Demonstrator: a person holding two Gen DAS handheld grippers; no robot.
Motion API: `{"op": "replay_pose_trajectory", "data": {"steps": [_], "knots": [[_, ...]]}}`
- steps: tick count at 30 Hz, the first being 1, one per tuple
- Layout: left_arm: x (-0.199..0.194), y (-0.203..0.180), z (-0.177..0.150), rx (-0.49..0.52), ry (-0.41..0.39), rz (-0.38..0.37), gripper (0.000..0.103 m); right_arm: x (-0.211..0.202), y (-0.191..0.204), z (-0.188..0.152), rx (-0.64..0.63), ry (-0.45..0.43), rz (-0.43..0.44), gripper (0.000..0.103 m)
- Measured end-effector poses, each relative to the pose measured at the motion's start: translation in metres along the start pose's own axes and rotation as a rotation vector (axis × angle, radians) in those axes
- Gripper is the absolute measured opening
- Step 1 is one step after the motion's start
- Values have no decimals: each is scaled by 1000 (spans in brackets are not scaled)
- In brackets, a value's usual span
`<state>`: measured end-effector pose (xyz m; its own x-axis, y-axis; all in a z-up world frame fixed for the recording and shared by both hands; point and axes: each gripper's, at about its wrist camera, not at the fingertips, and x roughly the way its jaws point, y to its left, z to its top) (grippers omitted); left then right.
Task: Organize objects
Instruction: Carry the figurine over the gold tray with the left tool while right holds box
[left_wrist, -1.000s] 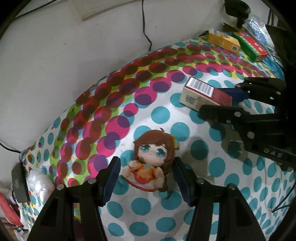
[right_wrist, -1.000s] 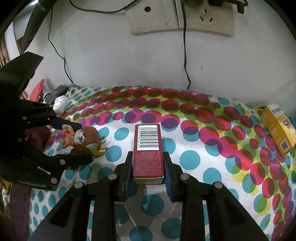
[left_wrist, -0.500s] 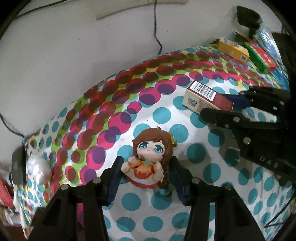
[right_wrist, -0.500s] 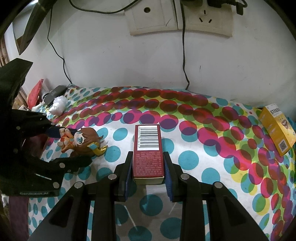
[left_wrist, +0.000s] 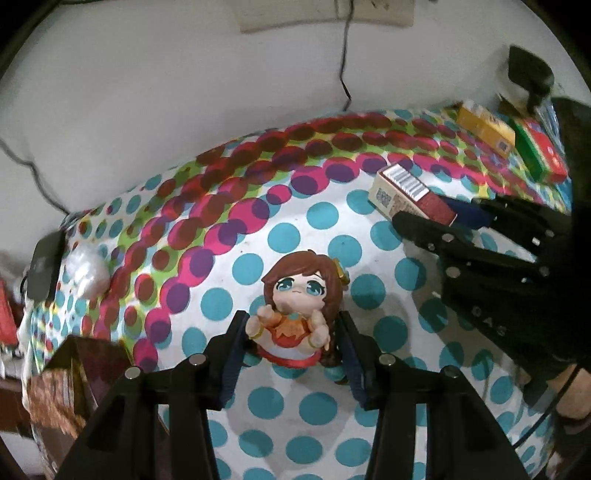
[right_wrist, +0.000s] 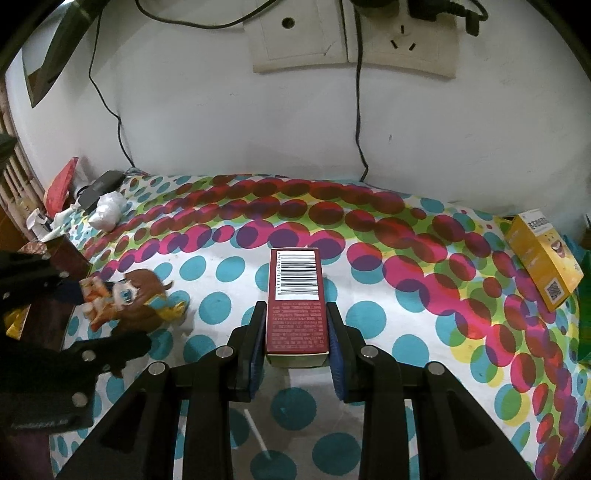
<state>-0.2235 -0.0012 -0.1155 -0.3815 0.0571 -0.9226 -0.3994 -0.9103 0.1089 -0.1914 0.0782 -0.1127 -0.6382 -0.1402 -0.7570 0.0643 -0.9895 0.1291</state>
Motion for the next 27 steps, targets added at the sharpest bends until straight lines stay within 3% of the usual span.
{"op": "replay_pose_trajectory", "data": {"steps": [13,27], "knots": [[-29,-28,-30,-192,-99,64,48,4,6,0,0,8,-63,29],[-82,-38,-102,-438,-246,128,48,8,21,0,-40,18,-105,30]]}}
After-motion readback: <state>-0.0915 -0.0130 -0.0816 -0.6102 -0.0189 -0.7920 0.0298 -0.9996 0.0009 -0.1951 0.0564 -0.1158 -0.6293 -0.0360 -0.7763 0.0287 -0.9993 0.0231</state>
